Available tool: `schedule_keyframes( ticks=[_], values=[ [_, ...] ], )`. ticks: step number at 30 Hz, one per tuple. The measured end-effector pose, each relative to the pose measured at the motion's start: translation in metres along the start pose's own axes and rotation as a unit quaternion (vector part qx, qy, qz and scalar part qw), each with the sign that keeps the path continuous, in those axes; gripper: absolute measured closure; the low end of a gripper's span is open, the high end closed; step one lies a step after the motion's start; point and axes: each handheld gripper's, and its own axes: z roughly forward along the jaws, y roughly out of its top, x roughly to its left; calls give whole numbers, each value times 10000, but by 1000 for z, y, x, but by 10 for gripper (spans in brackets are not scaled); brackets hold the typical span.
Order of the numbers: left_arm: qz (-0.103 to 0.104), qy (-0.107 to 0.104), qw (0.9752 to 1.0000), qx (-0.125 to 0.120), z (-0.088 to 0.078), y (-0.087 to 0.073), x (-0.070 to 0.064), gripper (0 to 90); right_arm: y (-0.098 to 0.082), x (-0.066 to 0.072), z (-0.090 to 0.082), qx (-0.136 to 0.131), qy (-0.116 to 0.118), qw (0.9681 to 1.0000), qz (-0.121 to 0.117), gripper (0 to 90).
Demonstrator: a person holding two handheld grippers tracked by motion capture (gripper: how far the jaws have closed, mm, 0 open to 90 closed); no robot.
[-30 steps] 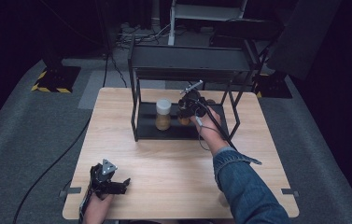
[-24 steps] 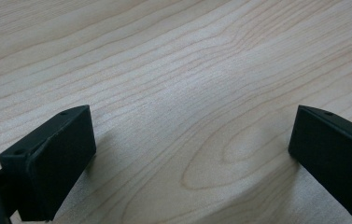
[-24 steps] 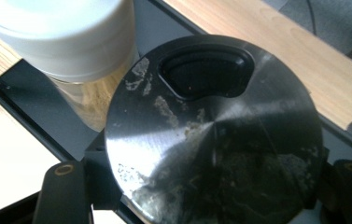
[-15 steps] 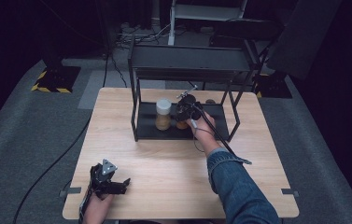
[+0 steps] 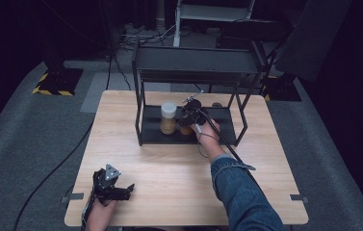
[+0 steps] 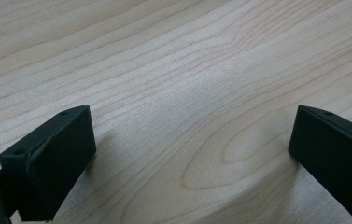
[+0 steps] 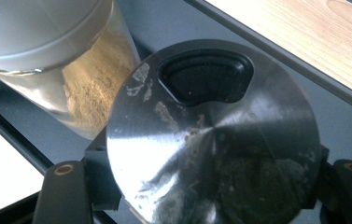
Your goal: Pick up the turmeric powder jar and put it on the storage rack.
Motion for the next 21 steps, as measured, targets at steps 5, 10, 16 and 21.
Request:
schedule_keyframes(
  ticks=[5,10,16,21],
  values=[
    [0,3,10000,1,0,0,0,2,-2,-4,0,-16,91,9999,87,251],
    [9,3,10000,5,0,0,0,2,-4,-4,-14,-145,75,9998,98,146],
    [7,2,10000,6,0,0,0,2,-9,1,-46,-253,58,9997,14,103],
    [1,2,10000,5,0,0,0,2,-18,6,-71,-351,28,9994,-73,86]
  ],
)
